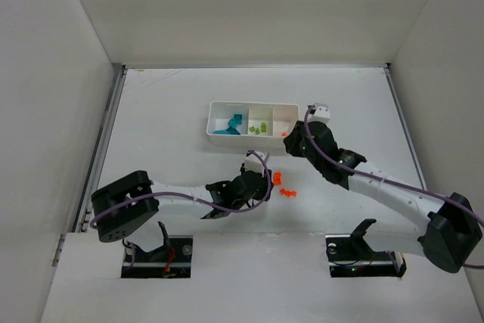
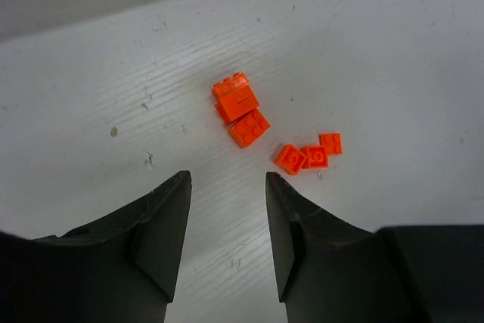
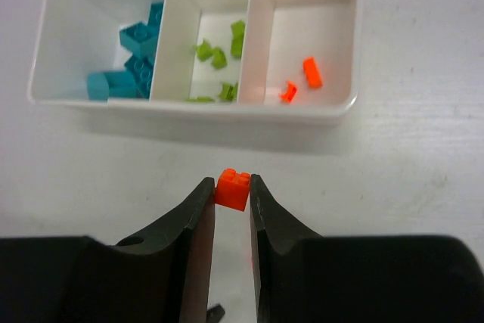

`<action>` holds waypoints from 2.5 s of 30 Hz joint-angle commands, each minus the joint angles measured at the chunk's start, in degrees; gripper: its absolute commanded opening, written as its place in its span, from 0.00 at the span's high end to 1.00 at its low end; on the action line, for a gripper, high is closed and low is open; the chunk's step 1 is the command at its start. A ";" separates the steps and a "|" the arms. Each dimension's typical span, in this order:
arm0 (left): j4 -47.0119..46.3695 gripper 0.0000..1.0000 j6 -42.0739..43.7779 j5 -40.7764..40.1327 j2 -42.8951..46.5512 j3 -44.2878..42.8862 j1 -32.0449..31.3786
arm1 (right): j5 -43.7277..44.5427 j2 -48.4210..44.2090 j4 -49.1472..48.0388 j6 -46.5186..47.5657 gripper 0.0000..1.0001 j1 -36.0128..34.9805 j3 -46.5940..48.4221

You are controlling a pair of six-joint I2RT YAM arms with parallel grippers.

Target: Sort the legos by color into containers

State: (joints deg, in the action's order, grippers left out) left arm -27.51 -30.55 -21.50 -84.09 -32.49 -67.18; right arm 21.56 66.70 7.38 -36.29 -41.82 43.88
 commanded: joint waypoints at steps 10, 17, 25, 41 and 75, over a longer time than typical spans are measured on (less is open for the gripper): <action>-5.36 0.55 -1.10 0.84 -5.46 -4.07 -0.72 | -6.01 19.34 -12.03 5.53 0.62 9.09 13.25; -5.63 0.53 -1.45 0.84 -8.27 -6.44 -1.59 | -4.87 17.78 -13.44 5.36 0.44 7.68 11.15; -4.05 0.55 -2.41 -3.37 -14.33 -9.34 -1.51 | -3.46 8.46 -14.85 4.22 0.44 5.05 3.59; 1.14 0.70 -1.71 -5.66 -18.12 -11.64 -1.86 | -1.96 -6.04 -14.67 0.61 0.43 3.55 -9.33; -0.53 0.76 7.25 0.75 -19.42 -35.61 14.57 | -0.73 -22.40 -10.54 -9.41 0.43 2.59 -26.47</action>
State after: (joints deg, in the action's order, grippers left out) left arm -26.96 -25.43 -22.81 -100.40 -64.16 -53.78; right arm 19.55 44.60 -1.89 -44.21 -38.11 17.65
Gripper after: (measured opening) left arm 0.241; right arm 0.576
